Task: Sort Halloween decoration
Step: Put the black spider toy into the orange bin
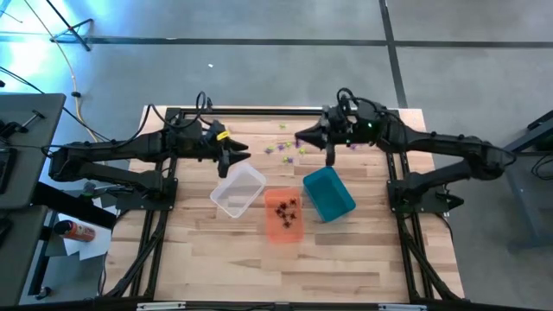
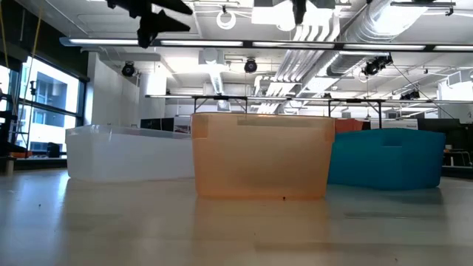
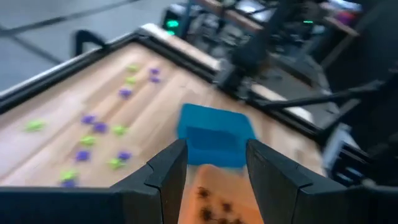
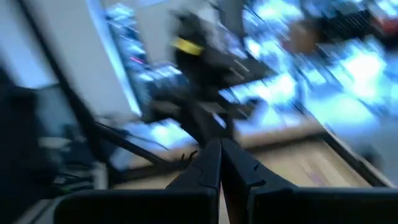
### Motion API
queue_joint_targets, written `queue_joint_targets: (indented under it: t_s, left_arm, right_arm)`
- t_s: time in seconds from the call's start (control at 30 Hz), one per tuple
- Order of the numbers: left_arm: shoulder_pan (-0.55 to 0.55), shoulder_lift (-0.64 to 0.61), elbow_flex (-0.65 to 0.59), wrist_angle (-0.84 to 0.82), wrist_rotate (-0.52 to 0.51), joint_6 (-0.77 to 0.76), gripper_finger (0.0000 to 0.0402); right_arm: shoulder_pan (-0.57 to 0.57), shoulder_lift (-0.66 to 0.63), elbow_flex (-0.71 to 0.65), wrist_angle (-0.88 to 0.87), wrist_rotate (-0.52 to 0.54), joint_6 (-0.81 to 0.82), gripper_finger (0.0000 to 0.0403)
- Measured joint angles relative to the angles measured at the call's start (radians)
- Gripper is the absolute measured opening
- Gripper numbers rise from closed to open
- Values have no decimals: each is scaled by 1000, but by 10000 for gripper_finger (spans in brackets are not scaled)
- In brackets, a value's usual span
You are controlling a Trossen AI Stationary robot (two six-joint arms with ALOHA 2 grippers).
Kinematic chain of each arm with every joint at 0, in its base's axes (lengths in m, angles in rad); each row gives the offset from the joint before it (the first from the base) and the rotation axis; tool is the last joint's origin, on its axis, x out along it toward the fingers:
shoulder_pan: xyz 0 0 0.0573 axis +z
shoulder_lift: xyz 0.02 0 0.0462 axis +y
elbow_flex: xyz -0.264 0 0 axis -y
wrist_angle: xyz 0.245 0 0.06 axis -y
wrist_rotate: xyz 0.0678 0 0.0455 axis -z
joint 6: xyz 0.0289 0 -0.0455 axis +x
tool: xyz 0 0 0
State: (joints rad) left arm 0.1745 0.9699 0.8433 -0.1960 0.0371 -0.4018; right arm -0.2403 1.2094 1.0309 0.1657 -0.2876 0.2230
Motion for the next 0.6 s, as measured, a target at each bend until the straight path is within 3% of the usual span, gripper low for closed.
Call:
queue_joint_targets:
  t_s: [0.2, 0.37, 0.6]
  left_arm:
    - [0, -9, 0, 147, 87, 73, 152]
    - [0, -10, 0, 257, 172, 126, 152]
    - [0, -10, 0, 254, 167, 123, 152]
  right_arm:
    - [127, 17, 0, 101, -4, -125, 0]
    - [193, 17, 0, 98, 104, -119, 0]
    - [214, 17, 0, 89, 119, -119, 0]
